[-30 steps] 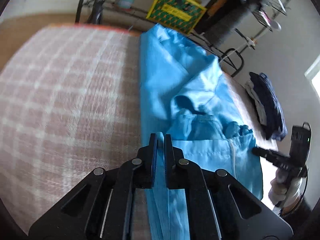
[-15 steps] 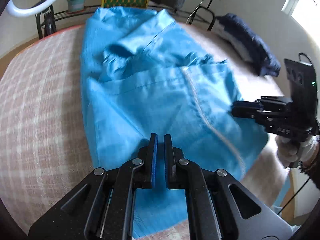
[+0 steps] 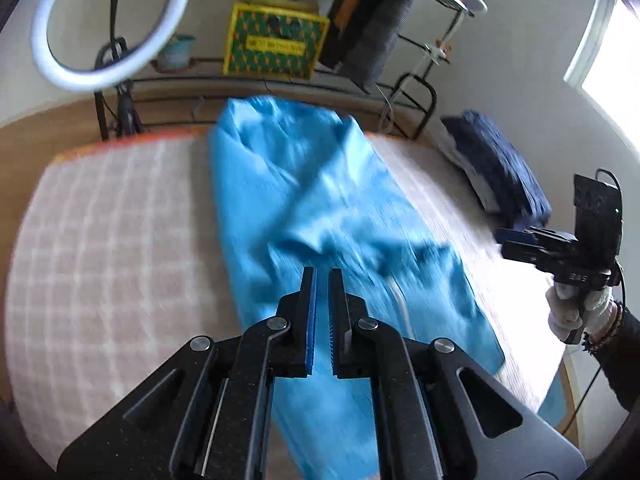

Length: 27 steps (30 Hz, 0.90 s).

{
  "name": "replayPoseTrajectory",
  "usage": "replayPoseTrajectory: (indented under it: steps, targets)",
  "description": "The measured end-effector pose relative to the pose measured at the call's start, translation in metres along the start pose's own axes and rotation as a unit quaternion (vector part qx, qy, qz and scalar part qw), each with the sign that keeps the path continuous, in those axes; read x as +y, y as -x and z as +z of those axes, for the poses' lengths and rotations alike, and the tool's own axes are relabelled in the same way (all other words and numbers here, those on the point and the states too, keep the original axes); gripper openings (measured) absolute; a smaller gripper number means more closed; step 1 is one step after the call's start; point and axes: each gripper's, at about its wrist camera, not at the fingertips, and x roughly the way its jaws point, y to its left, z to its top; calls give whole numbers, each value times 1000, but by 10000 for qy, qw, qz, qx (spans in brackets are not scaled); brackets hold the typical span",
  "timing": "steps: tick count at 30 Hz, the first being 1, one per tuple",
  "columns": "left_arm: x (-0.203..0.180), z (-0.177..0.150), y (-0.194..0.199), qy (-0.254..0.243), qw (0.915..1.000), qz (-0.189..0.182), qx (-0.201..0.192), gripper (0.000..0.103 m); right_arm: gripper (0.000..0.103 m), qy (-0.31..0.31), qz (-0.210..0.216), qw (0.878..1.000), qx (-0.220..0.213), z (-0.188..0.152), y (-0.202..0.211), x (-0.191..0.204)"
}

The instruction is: Fold large clothes

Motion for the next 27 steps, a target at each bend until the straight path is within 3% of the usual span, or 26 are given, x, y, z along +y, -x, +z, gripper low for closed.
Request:
replayPoseTrajectory:
  steps: [1, 3, 5, 11, 19, 27]
  targets:
    - [8, 14, -2, 55, 10000, -4, -16, 13, 41, 31, -104, 9999, -101, 13, 1, -6]
    - [30, 42, -7, 252, 9995, 59, -153, 41, 43, 3, -274, 9995, -183, 41, -4, -20]
    - [51, 68, -19, 405, 9988, 63, -257, 50, 43, -152, -256, 9994, -203, 66, -19, -41]
    - [103, 121, -90, 834, 9962, 99, -250, 50, 43, -911, -408, 9949, -116, 107, -96, -110]
    - [122, 159, -182, 1050, 9944, -12, -98, 50, 43, -1227, -646, 9903, 49, 134, -179, -156]
    - [126, 172, -242, 1043, 9943, 100, 188, 51, 43, -399, -1151, 9916, 428, 151, -230, -143]
